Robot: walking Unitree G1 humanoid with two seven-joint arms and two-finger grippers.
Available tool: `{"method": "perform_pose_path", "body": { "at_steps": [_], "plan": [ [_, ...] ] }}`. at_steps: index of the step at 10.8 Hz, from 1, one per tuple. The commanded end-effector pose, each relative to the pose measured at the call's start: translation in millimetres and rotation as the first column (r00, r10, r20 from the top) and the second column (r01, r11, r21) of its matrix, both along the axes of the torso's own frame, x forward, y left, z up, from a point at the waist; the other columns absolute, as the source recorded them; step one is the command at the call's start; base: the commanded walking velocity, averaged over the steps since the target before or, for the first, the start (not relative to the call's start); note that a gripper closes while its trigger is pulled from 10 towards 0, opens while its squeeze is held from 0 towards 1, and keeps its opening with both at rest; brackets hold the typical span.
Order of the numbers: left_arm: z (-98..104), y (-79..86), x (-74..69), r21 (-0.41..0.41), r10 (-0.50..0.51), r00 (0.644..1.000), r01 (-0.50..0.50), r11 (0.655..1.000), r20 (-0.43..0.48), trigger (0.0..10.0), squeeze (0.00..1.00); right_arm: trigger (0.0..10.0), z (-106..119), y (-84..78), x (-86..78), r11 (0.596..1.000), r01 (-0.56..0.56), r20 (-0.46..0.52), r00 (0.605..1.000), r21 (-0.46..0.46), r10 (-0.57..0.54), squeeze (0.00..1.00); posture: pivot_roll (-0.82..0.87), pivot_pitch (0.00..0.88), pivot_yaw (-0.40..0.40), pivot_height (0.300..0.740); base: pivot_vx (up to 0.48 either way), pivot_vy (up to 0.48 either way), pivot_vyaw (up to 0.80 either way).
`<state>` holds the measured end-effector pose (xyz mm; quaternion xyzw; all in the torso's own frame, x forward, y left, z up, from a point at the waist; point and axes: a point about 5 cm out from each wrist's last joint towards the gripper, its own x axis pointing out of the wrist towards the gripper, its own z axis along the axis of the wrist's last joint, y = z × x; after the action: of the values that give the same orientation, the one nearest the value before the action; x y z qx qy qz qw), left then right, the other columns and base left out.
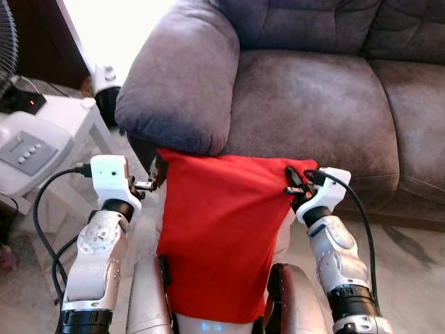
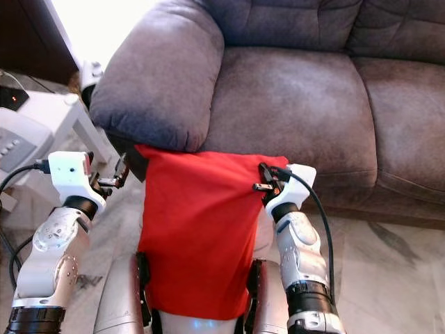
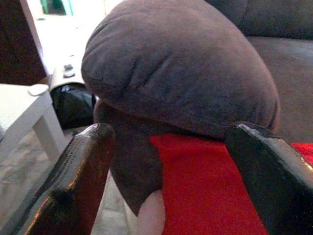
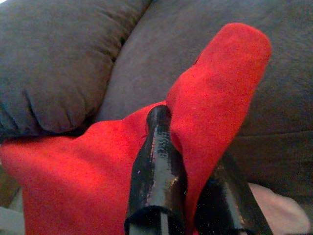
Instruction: Move the pillow to the sofa from floor
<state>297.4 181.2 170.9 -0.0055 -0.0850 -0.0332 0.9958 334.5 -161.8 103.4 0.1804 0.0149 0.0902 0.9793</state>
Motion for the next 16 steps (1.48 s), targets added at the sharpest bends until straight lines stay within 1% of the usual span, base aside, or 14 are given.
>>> {"method": "perform_pose_path", "body": {
  "at_steps": [1,5,9,13,16],
  "plan": [
    [-4.3,-4.9,-4.2,-0.007,-0.015,1.000,0.014,1.000,-0.009,10.0,0.00,10.0,20.8,-5.2,1.4,0.999,0.034,0.095,0.995,-0.024,-0.032,0.00,0.10,0.125,-0.051,0.537,0.000,0.000,0.00],
    [-5.1,-7.8,-4.1,-0.028,-0.013,1.000,0.013,1.000,-0.010,10.0,0.00,10.0,23.0,-1.3,-5.4,0.999,0.041,0.099,0.994,-0.022,-0.038,0.00,0.10,0.134,-0.050,0.537,0.000,0.000,0.00],
    [-4.4,-9.0,-4.9,-0.020,-0.016,1.000,0.016,1.000,-0.001,10.0,0.00,10.0,25.1,-0.4,-6.7,0.998,0.046,0.103,0.994,-0.052,-0.040,0.00,0.10,0.136,-0.054,0.537,0.000,0.000,0.00],
    [-5.4,-10.9,-4.7,-0.020,-0.020,1.000,0.020,1.000,0.001,10.0,0.00,10.0,27.7,1.0,-7.3,0.997,0.041,0.118,0.992,-0.061,-0.033,0.00,0.10,0.136,-0.056,0.537,0.000,0.000,0.00],
    [-5.9,-10.6,-5.5,-0.017,-0.019,1.000,0.019,1.000,0.002,10.0,0.00,10.0,26.5,1.7,-7.9,0.997,0.043,0.109,0.993,-0.061,-0.036,0.00,0.10,0.138,-0.057,0.537,0.000,0.000,0.00]
  ]
}}
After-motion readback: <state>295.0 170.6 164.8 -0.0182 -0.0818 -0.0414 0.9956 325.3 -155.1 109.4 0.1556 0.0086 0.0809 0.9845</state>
